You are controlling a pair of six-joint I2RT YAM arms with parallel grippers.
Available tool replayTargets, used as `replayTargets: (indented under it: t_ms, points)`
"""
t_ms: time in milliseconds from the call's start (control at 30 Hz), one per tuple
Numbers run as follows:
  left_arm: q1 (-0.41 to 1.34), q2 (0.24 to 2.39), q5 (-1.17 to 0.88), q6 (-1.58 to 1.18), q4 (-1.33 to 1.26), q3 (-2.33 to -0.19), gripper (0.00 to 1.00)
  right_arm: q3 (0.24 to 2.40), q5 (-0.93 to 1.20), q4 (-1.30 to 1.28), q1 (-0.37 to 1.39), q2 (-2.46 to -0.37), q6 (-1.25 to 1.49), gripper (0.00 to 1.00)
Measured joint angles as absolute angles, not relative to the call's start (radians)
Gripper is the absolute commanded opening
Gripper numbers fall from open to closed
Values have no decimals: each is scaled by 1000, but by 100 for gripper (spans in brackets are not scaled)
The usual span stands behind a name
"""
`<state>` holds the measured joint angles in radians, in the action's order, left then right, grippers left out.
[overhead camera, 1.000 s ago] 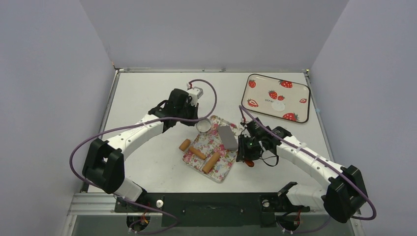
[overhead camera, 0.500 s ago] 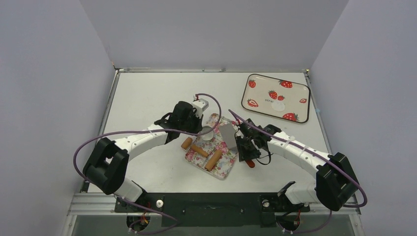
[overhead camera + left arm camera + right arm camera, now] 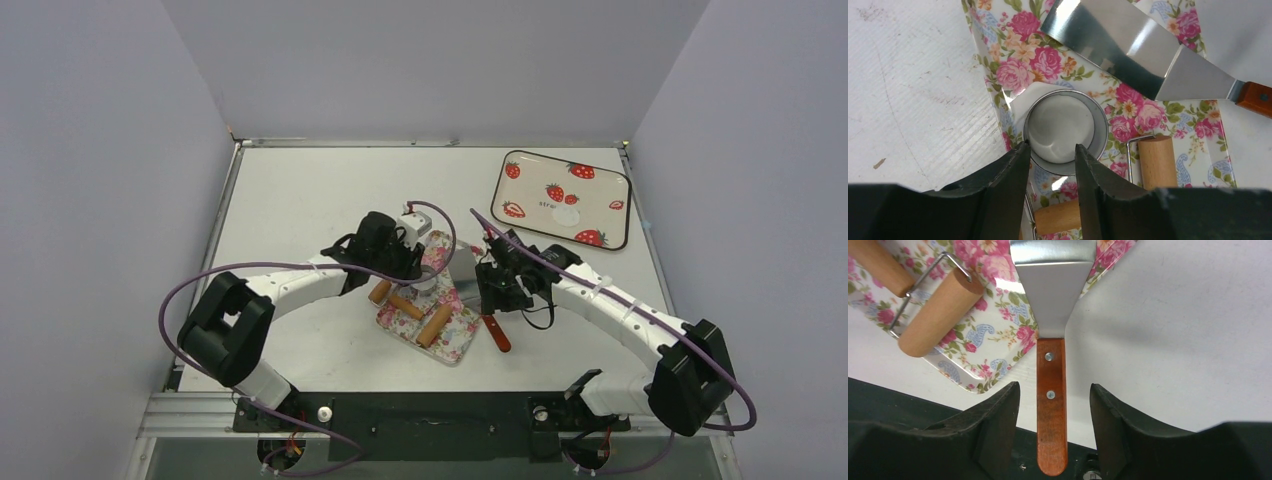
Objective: Roll out the dumpling wrappers from the dough
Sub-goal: Place the spatula on the work surface, then pick up the rolling pin from the work surface.
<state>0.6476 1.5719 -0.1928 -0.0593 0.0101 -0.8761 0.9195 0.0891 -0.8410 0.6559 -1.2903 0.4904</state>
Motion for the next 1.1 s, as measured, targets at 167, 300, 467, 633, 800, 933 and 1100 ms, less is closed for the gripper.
replayTargets:
  t_ms: [167,300,467,633,800,933,1100]
  points:
    - [646,1563,-274,40,113,-961,39,968,87,-862,656,-1270,486,52]
    - [633,1497,-482,300,272,-1043,40,983,83,-877,656,-1241,479,53]
    - [659,1452,-656,787,562,-1034,44,993,72,-885,656,-1230,478,53]
    - [674,1477,-634,1031,617,-915,48,993,66,-888,663,-1230,478,53]
    - [673,1518,-625,1117,601,-908,50,993,60,-888,663,-1228,479,53]
    - [679,1542,-612,1124,556,-903,50,992,59,-887,663,-1207,479,53]
    - [682,1571,-574,1108,483,-897,50,990,59,-884,663,-1189,479,53]
